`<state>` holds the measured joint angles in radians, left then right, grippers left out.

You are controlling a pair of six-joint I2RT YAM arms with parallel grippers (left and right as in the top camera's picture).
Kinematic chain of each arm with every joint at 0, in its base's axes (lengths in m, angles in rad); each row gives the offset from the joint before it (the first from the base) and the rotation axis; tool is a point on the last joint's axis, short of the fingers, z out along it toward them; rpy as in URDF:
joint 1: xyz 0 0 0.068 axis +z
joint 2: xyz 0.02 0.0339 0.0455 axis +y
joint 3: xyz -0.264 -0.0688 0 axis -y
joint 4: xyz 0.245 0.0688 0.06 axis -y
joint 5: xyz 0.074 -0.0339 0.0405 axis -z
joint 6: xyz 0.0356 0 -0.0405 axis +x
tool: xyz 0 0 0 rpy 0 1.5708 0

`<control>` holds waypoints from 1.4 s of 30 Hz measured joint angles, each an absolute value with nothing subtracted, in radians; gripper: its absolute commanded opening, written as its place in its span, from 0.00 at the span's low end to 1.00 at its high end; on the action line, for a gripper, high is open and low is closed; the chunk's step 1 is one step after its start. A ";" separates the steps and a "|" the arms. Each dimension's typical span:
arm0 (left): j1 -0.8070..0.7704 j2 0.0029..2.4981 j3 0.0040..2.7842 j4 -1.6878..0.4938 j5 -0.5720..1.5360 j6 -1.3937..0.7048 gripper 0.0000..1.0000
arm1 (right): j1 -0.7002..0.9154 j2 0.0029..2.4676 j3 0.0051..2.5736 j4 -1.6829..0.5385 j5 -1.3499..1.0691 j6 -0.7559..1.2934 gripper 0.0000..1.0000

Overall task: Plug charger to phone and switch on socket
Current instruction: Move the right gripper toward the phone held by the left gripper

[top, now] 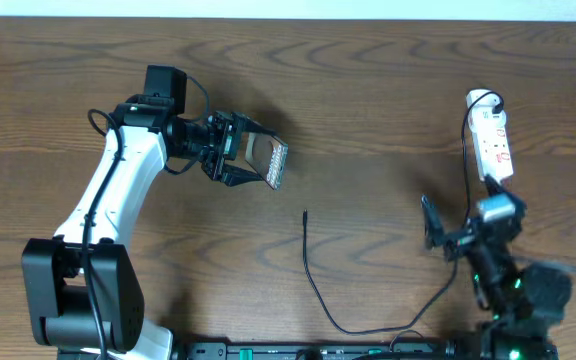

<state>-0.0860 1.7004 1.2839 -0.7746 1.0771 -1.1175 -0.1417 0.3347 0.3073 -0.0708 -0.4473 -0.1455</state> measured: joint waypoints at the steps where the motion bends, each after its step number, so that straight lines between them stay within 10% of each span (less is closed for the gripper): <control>1: -0.086 1.700 1.283 -0.779 1.074 -1.118 0.08 | -0.142 0.405 0.354 -0.078 -0.478 -0.146 0.99; 16: -0.086 1.692 1.281 -0.778 1.009 -1.103 0.08 | -0.110 1.510 0.953 -0.125 -1.452 0.141 0.99; 42: -0.201 1.692 1.281 -0.780 0.497 -1.285 0.07 | 0.333 1.628 0.953 -0.013 -0.903 0.594 0.99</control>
<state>-0.2012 1.6924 1.2812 -0.7795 0.4969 -1.2850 0.3328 1.6279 0.9527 -0.0132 -0.9028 0.5938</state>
